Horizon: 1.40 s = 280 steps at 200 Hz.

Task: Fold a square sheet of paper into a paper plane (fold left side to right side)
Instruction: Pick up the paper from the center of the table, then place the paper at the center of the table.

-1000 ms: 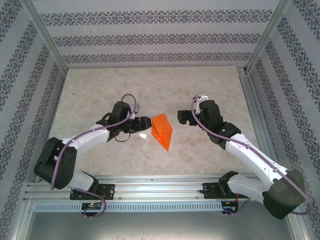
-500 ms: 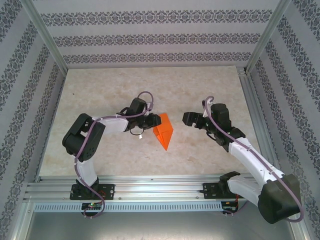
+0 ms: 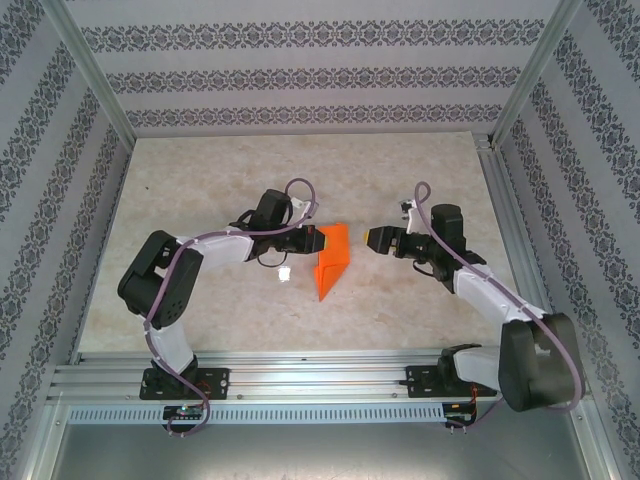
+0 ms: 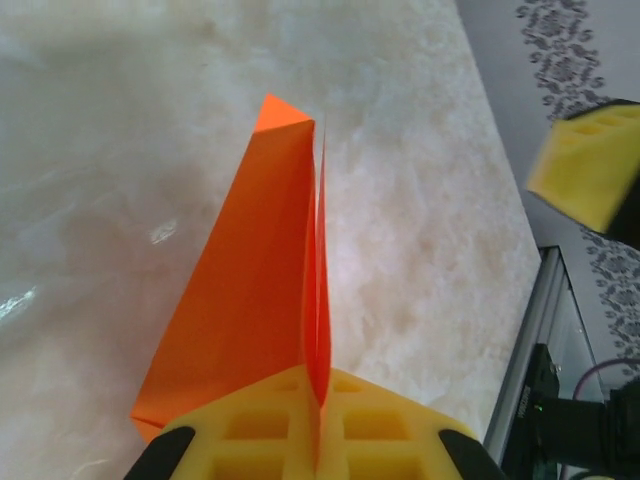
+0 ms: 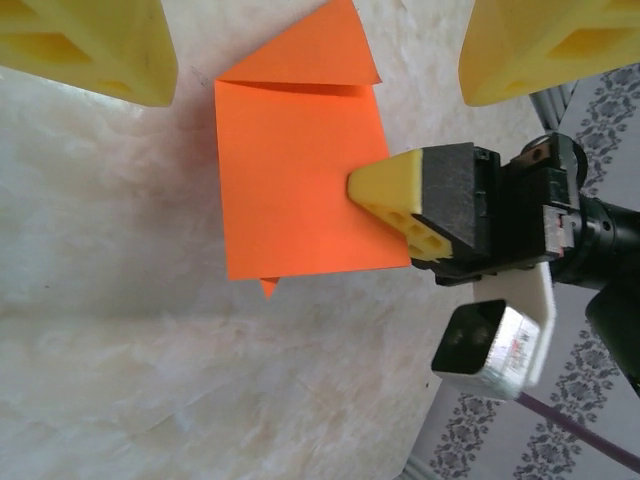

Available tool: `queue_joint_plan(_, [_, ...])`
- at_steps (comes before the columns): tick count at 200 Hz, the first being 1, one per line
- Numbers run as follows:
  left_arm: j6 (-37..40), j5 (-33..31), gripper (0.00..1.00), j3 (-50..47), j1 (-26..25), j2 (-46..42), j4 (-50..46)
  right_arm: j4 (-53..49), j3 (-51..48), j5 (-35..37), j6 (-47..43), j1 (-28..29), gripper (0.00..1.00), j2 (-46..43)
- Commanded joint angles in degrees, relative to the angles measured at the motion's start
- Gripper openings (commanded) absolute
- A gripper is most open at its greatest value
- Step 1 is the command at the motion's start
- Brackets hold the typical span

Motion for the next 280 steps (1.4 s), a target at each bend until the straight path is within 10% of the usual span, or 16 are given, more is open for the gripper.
queue_joint_plan(1, [6.4,4.9,0.0,0.6,0.6,-2.6,-1.0,10.8,0.7,-5.8,-1.2,1.2,0.75,5.2])
queue_joint_plan(98, [7.1,7.0,0.0,-0.1,1.0,-1.8,-0.5,29.0,6.4,-10.6,7.8,4.8,0.65,25.8])
queue_joint_plan(202, [6.3,3.8,0.05,-1.1,3.1,0.9,-0.4,29.5,6.0,-11.9,9.2,4.7,0.07,27.9])
queue_joint_plan(225, [6.4,2.3,0.14,-1.0,3.1,0.9,-1.2,27.0,6.2,-10.9,8.3,4.7,0.0,27.8])
queue_joint_plan(252, [8.3,-4.4,0.51,-1.6,3.4,-3.1,-4.8,19.1,6.9,-6.9,5.5,5.1,0.0,27.0])
queue_joint_plan(280, [12.1,-16.0,0.61,-3.2,3.5,-11.7,-12.1,9.6,7.8,0.1,5.0,5.3,0.0,24.9])
